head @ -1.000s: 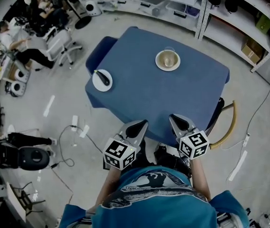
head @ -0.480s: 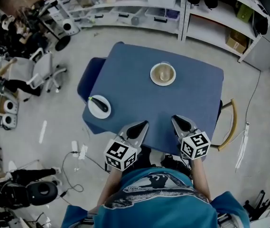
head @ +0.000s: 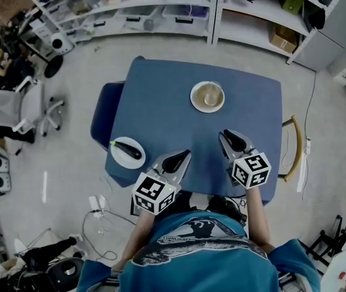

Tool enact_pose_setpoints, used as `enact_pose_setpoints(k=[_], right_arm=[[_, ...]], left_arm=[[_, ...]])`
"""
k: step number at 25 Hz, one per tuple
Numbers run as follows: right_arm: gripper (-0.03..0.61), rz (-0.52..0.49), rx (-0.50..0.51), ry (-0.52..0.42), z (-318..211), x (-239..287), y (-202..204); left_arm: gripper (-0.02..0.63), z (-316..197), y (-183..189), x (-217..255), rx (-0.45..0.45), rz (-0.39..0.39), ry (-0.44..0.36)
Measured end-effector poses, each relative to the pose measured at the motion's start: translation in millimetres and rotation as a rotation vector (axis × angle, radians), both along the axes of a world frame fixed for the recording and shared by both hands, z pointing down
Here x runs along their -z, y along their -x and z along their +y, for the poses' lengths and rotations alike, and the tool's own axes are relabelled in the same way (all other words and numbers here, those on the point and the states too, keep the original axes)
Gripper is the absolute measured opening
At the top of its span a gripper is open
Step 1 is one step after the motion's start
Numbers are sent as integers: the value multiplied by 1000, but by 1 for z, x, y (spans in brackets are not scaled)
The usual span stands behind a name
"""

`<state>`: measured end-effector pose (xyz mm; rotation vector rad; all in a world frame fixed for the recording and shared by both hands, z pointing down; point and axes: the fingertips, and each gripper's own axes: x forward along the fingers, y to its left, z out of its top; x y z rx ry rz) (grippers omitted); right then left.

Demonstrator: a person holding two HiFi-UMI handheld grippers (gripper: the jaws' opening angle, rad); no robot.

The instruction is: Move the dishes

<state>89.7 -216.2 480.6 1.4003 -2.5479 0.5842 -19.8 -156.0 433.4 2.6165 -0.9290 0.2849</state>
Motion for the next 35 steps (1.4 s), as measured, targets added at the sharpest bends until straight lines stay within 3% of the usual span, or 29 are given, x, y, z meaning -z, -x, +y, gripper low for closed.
enact_pose_setpoints(k=[9, 14, 19, 27, 35], right_arm=[[147, 125, -82, -14, -82, -5, -6], [238, 236, -104, 49, -131, -30, -15], [284, 303, -112, 144, -162, -67, -21], [284, 262, -159, 215, -196, -96, -12], [279, 284, -167, 177, -191, -96, -12]], left_arm=[[12, -20, 18, 0, -89, 26, -11], [12, -26, 31, 1, -78, 39, -2], [12, -29, 47, -1, -50, 37, 10], [12, -38, 73, -1, -17, 54, 23], [12, -39, 66, -1, -45, 47, 24]])
